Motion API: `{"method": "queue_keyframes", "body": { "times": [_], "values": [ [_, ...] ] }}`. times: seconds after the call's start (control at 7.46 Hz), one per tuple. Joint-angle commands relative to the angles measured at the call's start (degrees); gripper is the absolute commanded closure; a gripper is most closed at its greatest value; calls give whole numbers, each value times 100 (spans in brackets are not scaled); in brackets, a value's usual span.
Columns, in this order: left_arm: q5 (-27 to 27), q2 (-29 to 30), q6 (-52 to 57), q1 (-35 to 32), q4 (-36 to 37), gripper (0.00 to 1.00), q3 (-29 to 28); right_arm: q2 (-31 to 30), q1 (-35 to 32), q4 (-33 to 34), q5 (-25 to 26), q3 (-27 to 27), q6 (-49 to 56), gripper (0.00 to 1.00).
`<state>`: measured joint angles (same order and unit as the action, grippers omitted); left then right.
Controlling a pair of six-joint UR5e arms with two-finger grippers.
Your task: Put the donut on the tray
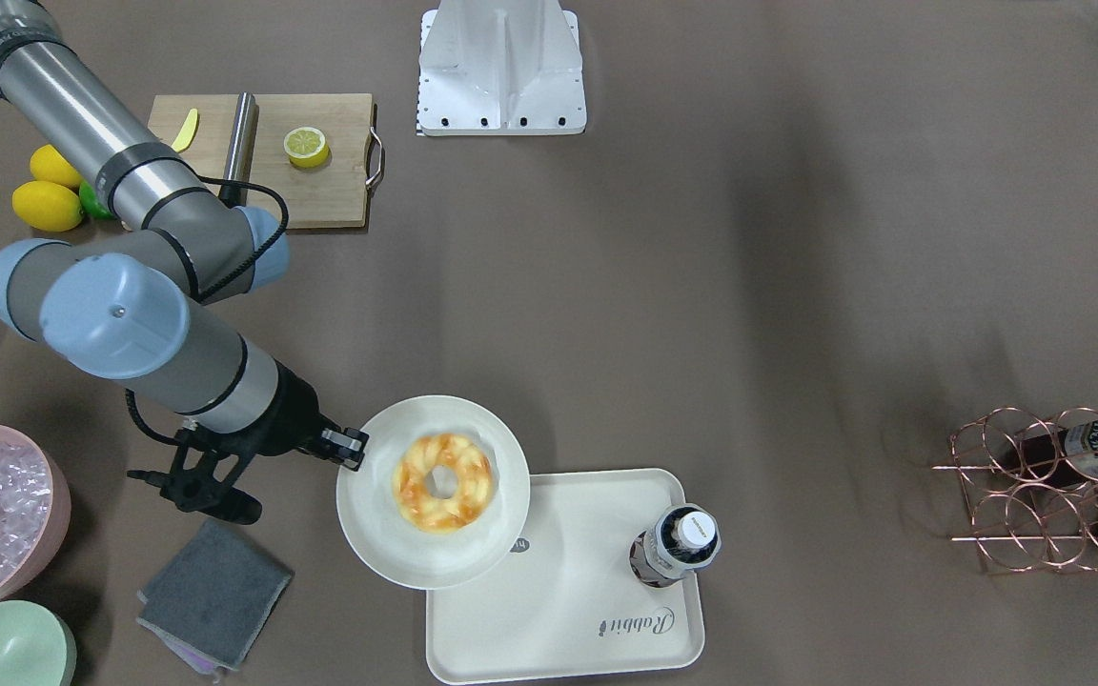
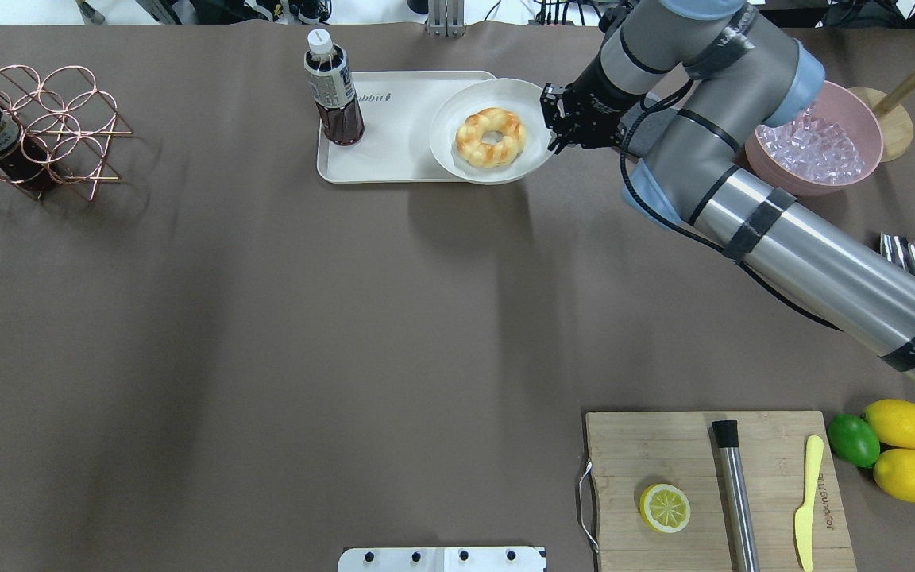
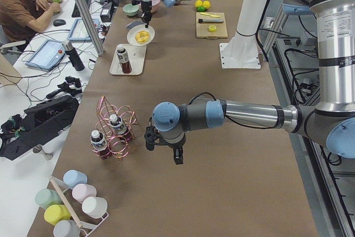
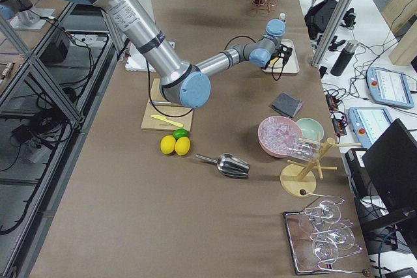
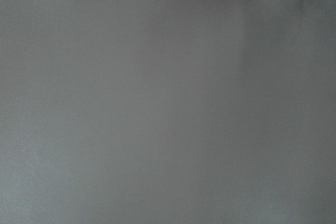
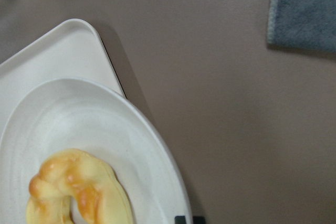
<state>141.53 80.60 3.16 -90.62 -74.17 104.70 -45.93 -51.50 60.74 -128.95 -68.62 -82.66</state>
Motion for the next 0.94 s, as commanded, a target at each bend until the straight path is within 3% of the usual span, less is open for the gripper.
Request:
{"method": "queue_keyframes", "body": {
  "times": [0.0,0.13,0.4,0.8],
  "values": [
    [-2,0,0,-9,-1,2,-3,881,411,-133,799,952,-1257,100],
    [-2,0,9,-9,-1,2,-20,1067,543,-246,1237,1234,-1705,100],
    [-11,-9,9,-9,-1,2,-20,1340,719,-511,1591,1701,-2218,100],
    [-11,-9,9,-18,-1,2,-3,1429,905,-511,1829,1764,-2483,100]
  ]
}}
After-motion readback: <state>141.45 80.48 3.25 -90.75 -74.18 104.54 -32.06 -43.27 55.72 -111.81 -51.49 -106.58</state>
